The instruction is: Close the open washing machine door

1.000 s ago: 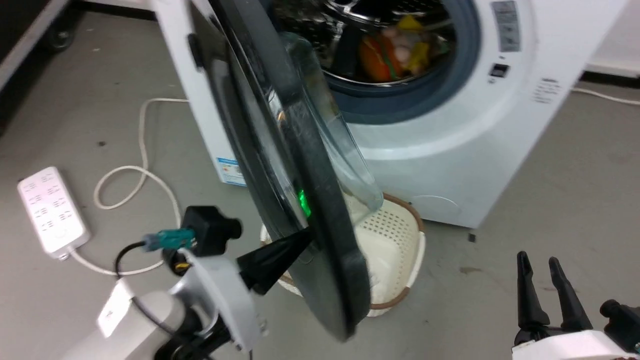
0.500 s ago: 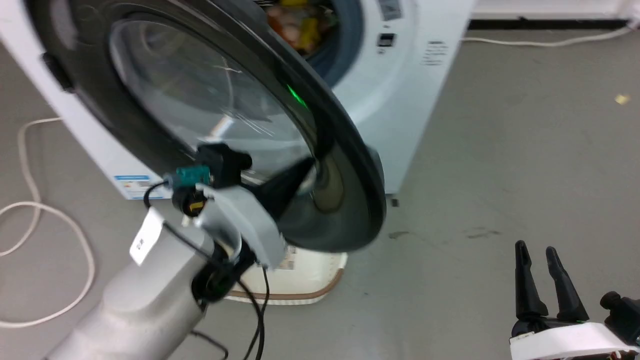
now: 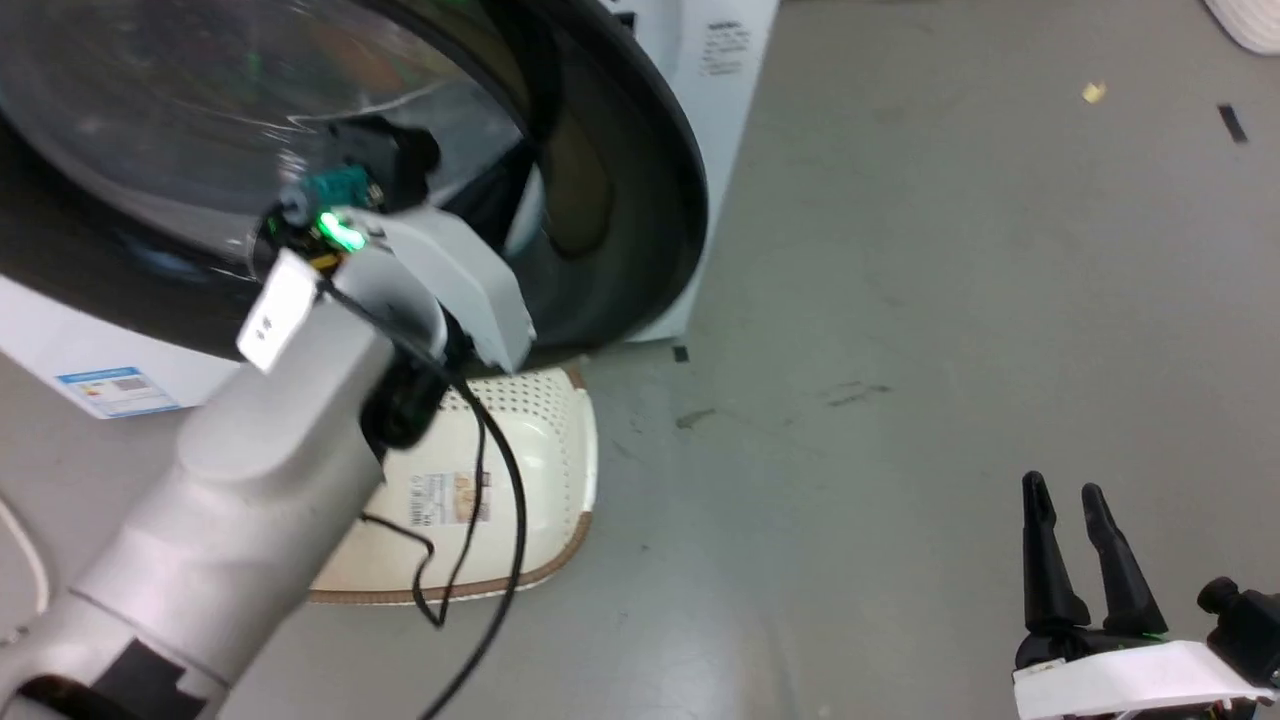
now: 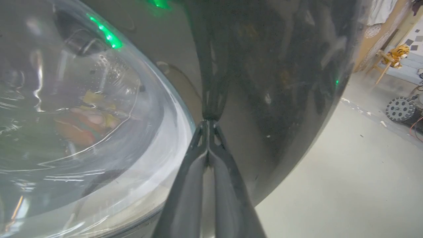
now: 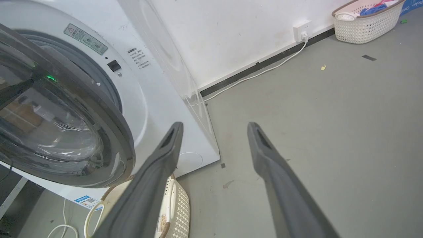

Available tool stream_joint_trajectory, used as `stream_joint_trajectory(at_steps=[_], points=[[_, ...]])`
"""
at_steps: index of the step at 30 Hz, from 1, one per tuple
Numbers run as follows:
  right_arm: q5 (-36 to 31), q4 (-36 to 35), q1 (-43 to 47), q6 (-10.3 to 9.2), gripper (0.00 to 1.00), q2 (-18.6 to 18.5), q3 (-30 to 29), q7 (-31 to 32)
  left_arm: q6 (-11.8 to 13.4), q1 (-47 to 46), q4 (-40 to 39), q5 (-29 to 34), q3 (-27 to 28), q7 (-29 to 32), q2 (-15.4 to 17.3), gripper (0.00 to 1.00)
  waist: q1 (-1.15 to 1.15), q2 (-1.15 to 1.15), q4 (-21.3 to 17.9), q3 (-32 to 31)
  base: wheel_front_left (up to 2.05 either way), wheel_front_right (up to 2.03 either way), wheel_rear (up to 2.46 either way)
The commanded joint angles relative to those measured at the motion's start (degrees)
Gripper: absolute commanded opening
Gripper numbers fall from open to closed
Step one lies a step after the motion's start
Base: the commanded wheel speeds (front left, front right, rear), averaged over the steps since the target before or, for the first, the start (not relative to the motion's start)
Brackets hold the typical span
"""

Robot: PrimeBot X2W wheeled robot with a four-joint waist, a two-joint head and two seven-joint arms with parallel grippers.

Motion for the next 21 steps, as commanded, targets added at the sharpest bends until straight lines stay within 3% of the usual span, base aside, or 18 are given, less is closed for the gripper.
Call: stream_joint_trajectory(at_steps=[1, 11, 17, 21], points=[[0.5, -0.4, -0.6, 0.06, 1.00, 0.0, 0.3, -0.2, 0.4, -1.9, 1.1, 0.5, 0.5, 0.0, -0.1, 0.00, -0.01, -0.01, -1.3, 1.1, 0.00, 0.00, 0.00], [1.0, -0.9, -1.1, 0.06, 1.00, 0.0, 0.3, -0.2, 0.3, -7.8, 6.4, 0.3, 1.8, -0.1, -1.5, 0.00, -0.01, -0.01, -2.3, 2.5, 0.00, 0.00, 0.00], [-0.3, -0.4, -0.4, 0.06, 1.00, 0.0, -1.1, -0.2, -2.2, -7.3, 6.2, -3.0, 2.9, 0.4, -3.7, 0.00, -0.01, -0.01, 1.3, -0.5, 0.00, 0.00, 0.00], [-1.5, 0.3, -0.4, 0.06, 1.00, 0.0, -1.7, -0.2, -2.6, -6.8, 4.1, -5.4, 5.6, -2.2, -3.7, 0.00, -0.01, -0.01, 4.6, -3.5, 0.00, 0.00, 0.00]])
